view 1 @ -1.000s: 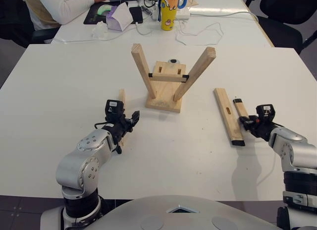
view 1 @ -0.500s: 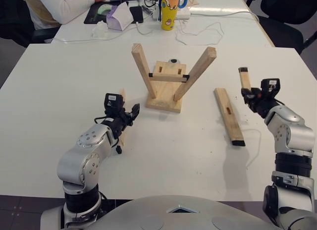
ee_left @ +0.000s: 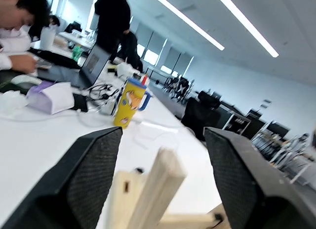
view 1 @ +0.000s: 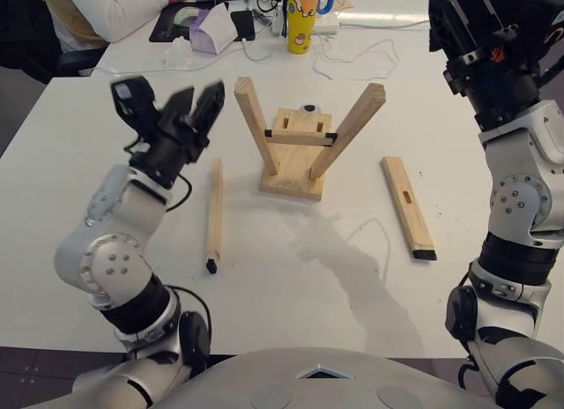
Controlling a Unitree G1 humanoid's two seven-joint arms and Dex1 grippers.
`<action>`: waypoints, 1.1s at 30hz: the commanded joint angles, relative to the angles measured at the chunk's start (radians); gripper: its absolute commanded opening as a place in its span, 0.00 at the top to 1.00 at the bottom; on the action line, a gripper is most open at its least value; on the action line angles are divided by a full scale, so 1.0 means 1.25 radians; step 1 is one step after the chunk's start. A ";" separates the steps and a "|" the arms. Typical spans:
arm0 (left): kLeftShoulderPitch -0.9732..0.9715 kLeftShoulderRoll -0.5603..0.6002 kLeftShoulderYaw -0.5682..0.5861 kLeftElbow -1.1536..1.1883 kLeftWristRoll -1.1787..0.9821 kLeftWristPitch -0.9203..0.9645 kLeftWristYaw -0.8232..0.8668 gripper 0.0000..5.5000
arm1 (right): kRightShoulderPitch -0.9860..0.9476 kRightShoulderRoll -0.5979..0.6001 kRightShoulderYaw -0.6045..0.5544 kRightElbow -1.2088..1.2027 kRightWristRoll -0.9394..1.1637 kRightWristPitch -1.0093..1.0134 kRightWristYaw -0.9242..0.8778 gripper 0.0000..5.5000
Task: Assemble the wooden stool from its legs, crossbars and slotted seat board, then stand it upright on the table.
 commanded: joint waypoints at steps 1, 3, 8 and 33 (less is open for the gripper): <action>-0.055 -0.020 0.023 0.001 -0.269 -0.009 0.100 0.39 | -0.048 -0.014 0.057 -0.075 0.106 0.089 0.056 0.76; -0.043 -0.007 0.000 0.013 -0.367 -0.028 0.145 0.33 | -0.053 -0.016 0.095 -0.079 0.110 0.105 0.080 0.76; -0.008 0.026 -0.070 0.041 -0.543 -0.108 0.258 0.19 | -0.044 0.035 0.214 -0.040 -0.018 0.021 0.082 0.76; 0.022 0.174 -0.248 0.113 -0.628 -0.370 0.335 0.19 | 0.012 0.110 0.322 -0.018 -0.142 -0.088 0.135 0.76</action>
